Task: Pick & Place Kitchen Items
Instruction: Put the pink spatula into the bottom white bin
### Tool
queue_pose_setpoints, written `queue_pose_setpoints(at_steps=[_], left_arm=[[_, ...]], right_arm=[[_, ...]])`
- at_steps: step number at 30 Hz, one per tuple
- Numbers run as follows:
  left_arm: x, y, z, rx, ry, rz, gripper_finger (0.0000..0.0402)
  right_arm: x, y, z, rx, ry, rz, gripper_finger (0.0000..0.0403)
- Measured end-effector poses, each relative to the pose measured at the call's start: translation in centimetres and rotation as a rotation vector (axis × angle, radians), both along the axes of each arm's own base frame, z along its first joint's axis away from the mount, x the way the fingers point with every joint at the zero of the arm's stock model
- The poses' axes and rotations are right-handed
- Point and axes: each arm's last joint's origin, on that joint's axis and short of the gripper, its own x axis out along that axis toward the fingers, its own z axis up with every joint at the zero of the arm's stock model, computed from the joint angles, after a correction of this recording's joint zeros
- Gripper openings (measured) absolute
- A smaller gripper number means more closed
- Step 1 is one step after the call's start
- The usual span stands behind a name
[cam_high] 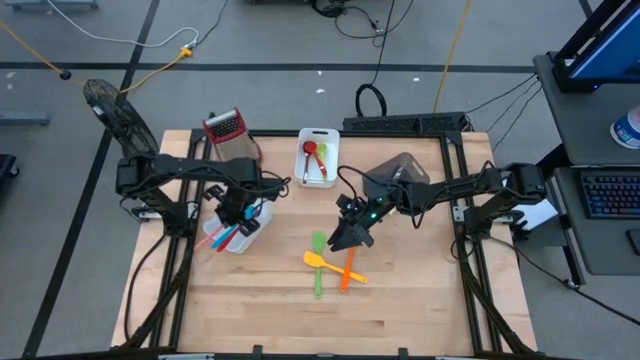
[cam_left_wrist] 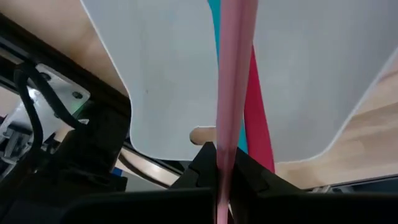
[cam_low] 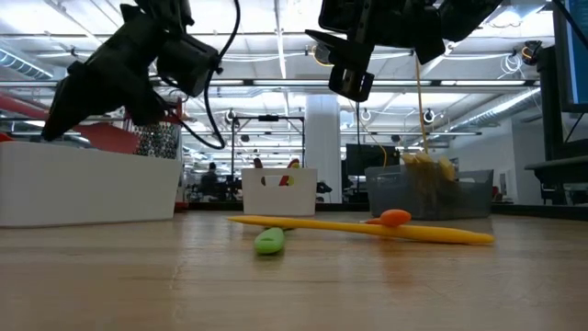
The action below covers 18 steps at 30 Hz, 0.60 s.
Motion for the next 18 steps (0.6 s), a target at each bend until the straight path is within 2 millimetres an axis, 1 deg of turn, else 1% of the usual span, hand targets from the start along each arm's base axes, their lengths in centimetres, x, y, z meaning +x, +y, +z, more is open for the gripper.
queue_pose_setpoints(at_steps=[2,6,11,18], left_arm=[[-0.1,0.0,-0.3,-0.003,-0.003,-0.006,0.0008],[0.2,0.3,-0.7,-0.012,-0.063,-0.018,0.0009],[0.5,0.9,-0.9,0.009,-0.107,-0.016,0.001],[0.3,1.5,-0.9,0.003,-0.116,-0.017,0.0061]], right_arm=[[0.0,0.0,0.0,0.0,0.0,0.0,0.0207],[0.0,0.0,0.0,0.0,0.0,0.0,0.0206],[0.0,0.0,0.0,0.001,0.001,-0.001,0.0204],[0.0,0.0,0.0,0.002,0.001,-0.001,0.0207]])
